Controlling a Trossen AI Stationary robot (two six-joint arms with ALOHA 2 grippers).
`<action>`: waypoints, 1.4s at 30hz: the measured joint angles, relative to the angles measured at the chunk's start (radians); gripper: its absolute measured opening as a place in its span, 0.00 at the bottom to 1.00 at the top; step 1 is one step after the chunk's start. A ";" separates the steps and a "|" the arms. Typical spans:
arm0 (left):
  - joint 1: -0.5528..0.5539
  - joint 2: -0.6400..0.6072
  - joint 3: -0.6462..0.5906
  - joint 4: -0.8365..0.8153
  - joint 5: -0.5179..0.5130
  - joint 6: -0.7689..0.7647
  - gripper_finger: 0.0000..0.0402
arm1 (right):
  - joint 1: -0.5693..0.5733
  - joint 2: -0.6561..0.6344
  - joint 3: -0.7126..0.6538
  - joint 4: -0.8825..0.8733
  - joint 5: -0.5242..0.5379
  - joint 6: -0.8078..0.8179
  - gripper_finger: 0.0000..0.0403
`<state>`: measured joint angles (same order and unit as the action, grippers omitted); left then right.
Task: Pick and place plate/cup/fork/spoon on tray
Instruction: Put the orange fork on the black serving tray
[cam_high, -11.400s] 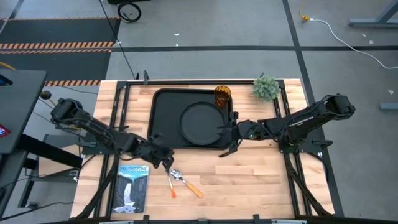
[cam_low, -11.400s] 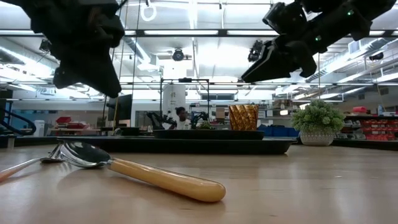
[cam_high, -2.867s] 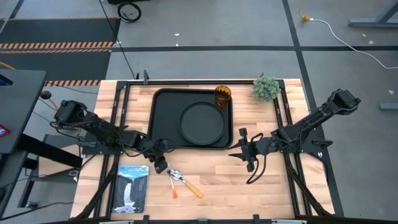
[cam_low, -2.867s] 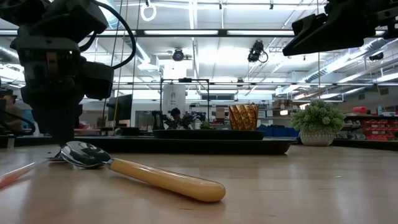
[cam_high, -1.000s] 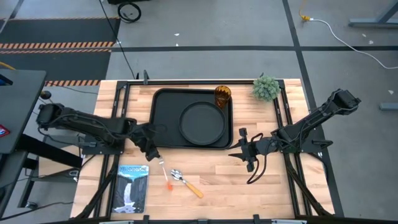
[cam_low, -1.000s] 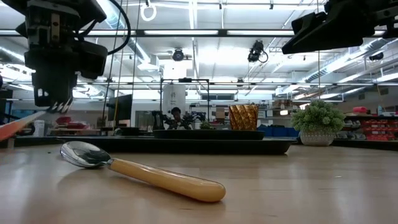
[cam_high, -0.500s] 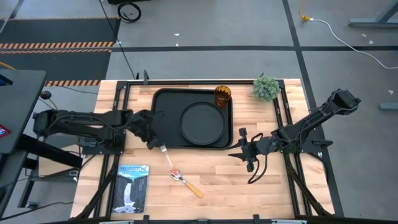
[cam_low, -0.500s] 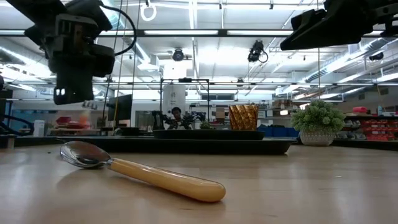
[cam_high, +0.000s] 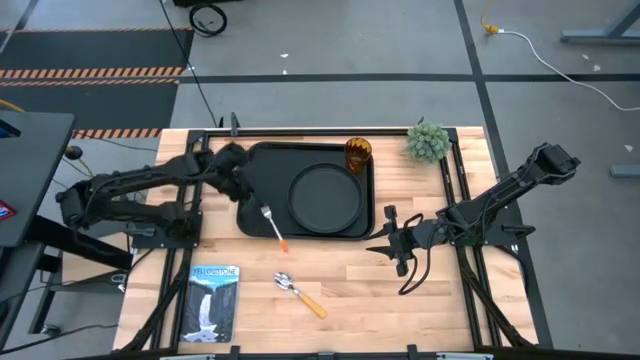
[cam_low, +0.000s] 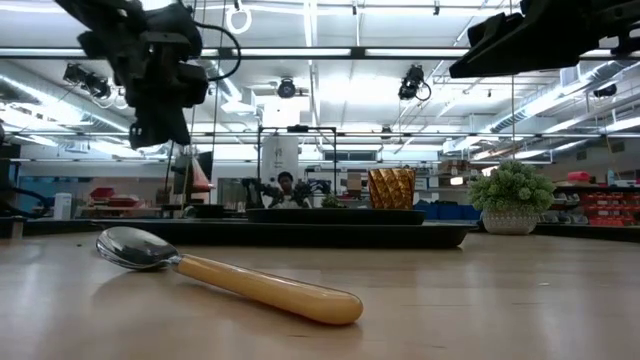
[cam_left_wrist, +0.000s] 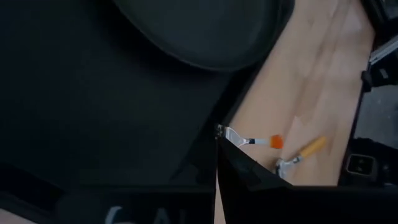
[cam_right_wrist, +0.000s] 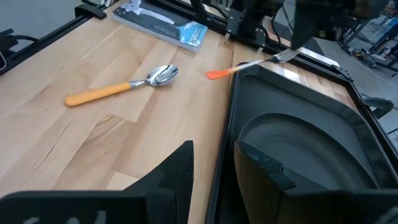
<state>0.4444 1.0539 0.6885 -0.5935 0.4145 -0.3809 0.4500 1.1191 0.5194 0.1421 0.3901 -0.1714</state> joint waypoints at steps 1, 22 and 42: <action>0.022 0.018 0.016 -0.008 0.008 0.027 0.02 | 0.000 0.000 0.000 0.000 0.000 0.006 0.31; 0.384 0.425 0.278 -0.216 0.099 0.621 0.01 | 0.002 0.000 0.000 0.024 0.002 0.127 0.31; 0.397 0.649 0.405 -0.270 0.071 0.949 0.01 | 0.002 0.000 0.000 0.060 0.010 0.201 0.31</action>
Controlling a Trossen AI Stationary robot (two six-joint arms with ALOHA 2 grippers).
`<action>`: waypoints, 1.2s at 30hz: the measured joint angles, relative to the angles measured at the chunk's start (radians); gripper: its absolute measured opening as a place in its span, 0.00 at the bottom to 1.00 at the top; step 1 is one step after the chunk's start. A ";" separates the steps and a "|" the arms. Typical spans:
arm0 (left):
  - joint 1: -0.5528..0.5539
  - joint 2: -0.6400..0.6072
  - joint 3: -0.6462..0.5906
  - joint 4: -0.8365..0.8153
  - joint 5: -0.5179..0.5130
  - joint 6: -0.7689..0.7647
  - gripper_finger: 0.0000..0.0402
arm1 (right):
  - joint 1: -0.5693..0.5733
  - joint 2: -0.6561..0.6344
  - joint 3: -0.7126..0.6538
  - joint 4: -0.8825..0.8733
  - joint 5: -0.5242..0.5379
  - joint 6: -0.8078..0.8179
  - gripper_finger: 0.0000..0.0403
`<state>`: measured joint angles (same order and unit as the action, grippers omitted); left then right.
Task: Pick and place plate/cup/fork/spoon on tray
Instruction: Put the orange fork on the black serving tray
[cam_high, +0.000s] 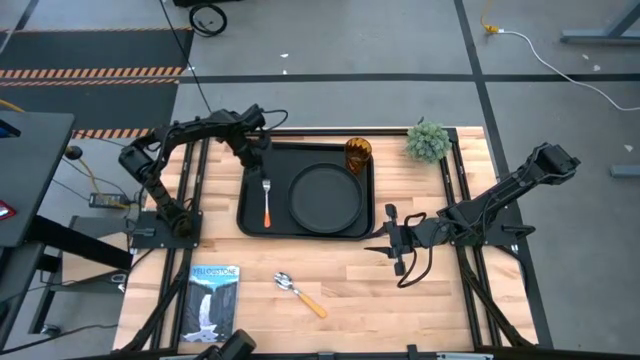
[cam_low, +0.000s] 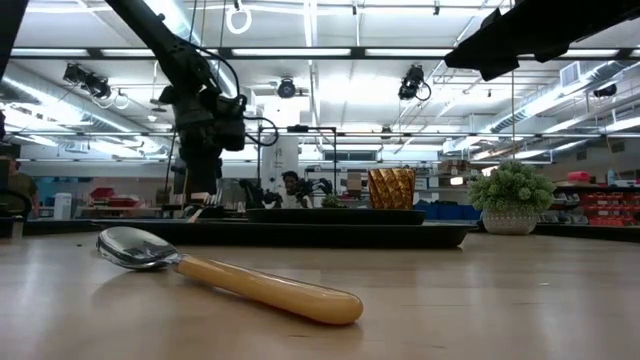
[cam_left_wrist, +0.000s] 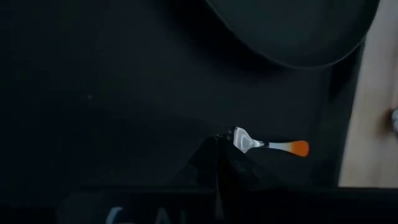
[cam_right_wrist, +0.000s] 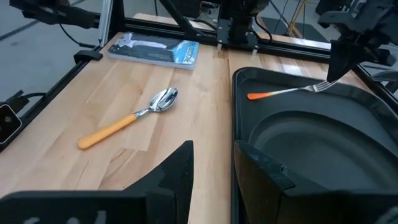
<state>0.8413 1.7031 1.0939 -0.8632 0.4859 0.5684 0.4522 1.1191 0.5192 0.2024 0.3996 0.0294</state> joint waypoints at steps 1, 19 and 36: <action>0.000 0.000 0.000 -0.001 -0.016 0.016 0.01 | 0.000 0.000 0.000 0.000 0.000 0.001 0.31; -0.043 0.000 0.000 0.023 -0.145 0.080 0.01 | 0.000 0.000 0.000 0.000 0.000 0.002 0.31; -0.044 0.000 0.000 0.030 -0.176 0.079 0.08 | 0.000 0.000 0.000 0.000 -0.001 -0.002 0.31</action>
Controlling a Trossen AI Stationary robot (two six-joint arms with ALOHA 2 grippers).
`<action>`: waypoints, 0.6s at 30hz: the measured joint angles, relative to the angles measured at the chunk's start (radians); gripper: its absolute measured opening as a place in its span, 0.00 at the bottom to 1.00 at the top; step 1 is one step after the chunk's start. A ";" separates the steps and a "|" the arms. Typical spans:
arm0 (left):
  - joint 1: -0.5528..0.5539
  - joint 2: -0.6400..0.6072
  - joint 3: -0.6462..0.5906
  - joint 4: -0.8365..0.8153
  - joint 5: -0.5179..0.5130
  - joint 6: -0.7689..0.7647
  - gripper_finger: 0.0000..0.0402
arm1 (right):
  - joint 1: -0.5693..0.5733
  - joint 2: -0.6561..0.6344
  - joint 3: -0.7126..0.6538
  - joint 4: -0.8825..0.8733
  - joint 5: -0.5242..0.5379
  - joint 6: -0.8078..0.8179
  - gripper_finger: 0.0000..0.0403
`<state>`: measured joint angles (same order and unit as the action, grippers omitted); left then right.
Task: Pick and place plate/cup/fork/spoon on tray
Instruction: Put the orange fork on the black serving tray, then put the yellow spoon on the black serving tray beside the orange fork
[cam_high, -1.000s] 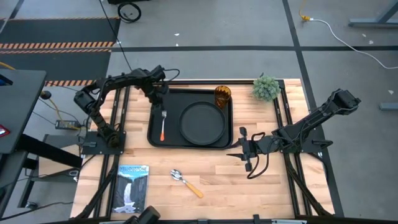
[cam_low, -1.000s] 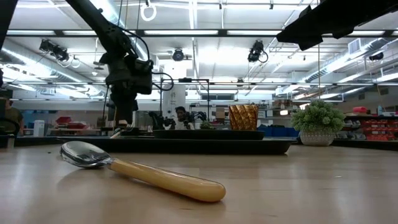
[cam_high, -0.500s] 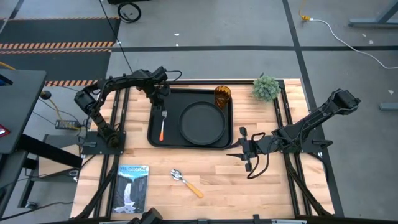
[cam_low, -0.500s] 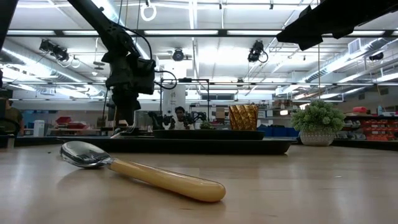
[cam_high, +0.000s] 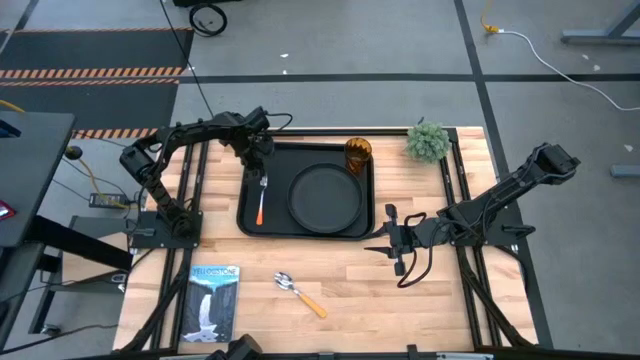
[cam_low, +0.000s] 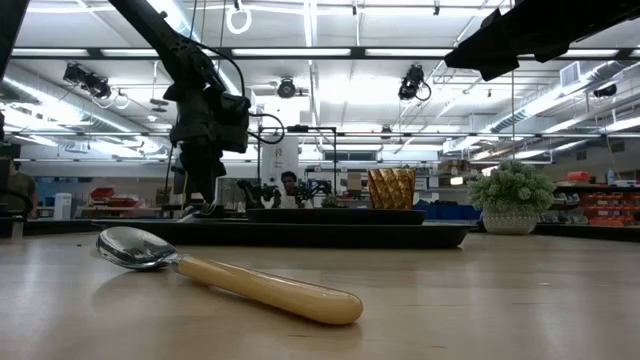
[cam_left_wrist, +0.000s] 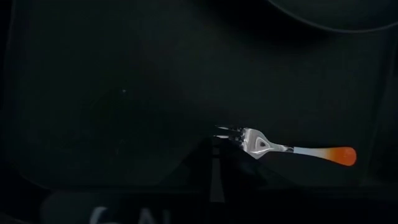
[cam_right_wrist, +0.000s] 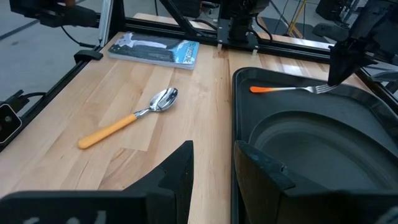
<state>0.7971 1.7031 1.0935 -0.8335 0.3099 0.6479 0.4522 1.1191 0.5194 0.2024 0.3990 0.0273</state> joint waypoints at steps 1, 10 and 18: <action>0.000 0.000 0.000 0.001 -0.002 0.000 0.09 | 0.000 0.000 0.000 0.000 0.000 0.000 0.31; -0.021 0.000 -0.001 0.010 -0.050 -0.008 0.16 | 0.000 0.000 0.000 0.000 0.000 0.000 0.31; -0.045 0.000 -0.001 0.017 -0.119 -0.007 0.26 | 0.000 0.000 0.000 0.000 0.000 0.000 0.31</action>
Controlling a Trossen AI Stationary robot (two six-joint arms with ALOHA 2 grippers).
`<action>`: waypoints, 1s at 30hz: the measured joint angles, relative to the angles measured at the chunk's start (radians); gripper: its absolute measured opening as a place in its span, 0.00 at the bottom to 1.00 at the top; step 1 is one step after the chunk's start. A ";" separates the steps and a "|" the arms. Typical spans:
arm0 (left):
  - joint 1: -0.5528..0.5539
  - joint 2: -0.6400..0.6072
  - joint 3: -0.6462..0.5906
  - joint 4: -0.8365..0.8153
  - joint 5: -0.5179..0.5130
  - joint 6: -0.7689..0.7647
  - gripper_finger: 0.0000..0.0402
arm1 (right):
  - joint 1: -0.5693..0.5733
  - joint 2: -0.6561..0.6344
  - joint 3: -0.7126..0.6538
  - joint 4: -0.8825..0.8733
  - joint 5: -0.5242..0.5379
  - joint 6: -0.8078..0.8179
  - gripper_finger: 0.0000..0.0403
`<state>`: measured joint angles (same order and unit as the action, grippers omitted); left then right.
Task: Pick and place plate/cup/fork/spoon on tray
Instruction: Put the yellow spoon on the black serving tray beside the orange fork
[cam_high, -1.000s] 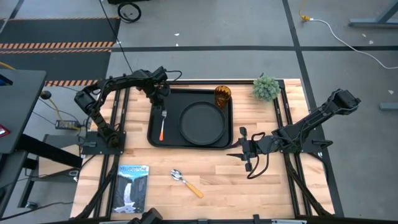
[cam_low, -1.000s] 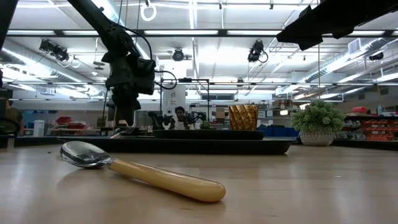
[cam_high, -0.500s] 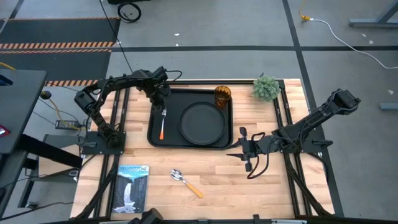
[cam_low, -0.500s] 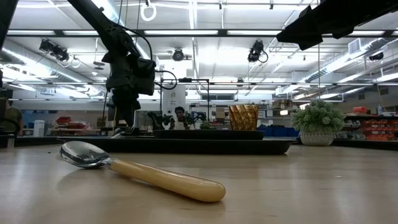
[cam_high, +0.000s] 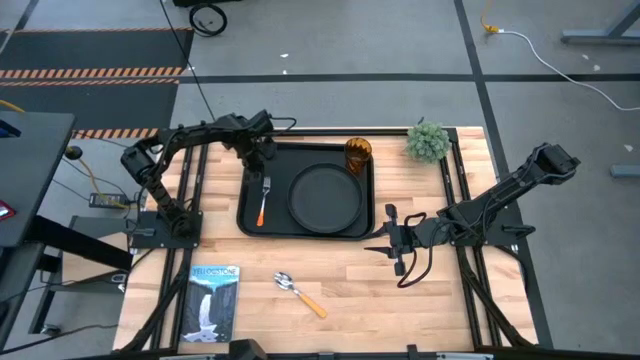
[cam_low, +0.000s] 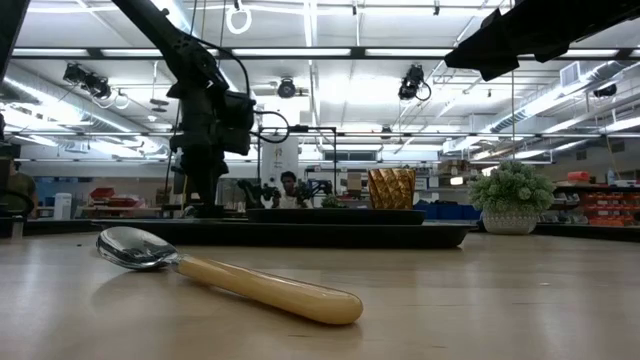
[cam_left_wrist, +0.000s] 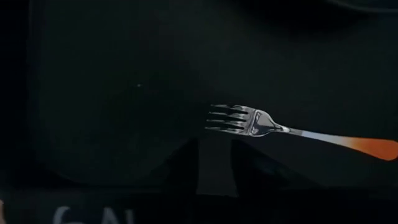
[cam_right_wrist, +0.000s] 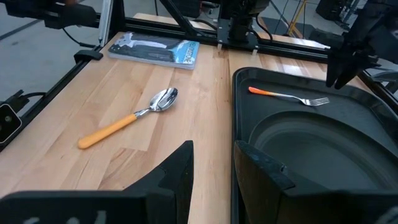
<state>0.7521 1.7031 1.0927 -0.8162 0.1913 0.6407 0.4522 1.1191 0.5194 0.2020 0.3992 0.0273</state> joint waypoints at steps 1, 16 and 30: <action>-0.001 0.000 0.000 0.000 0.000 -0.001 0.27 | 0.000 0.000 0.000 0.000 0.000 0.000 0.31; -0.186 -0.008 0.000 -0.114 0.016 -0.201 0.22 | 0.000 0.000 0.000 0.000 0.000 -0.018 0.31; -0.521 -0.008 0.000 -0.143 0.094 -0.695 0.17 | 0.000 0.000 0.000 0.001 0.000 -0.134 0.31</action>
<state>0.2312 1.6951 1.0927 -0.9591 0.2850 -0.0539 0.4522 1.1191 0.5194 0.2032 0.3992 -0.1070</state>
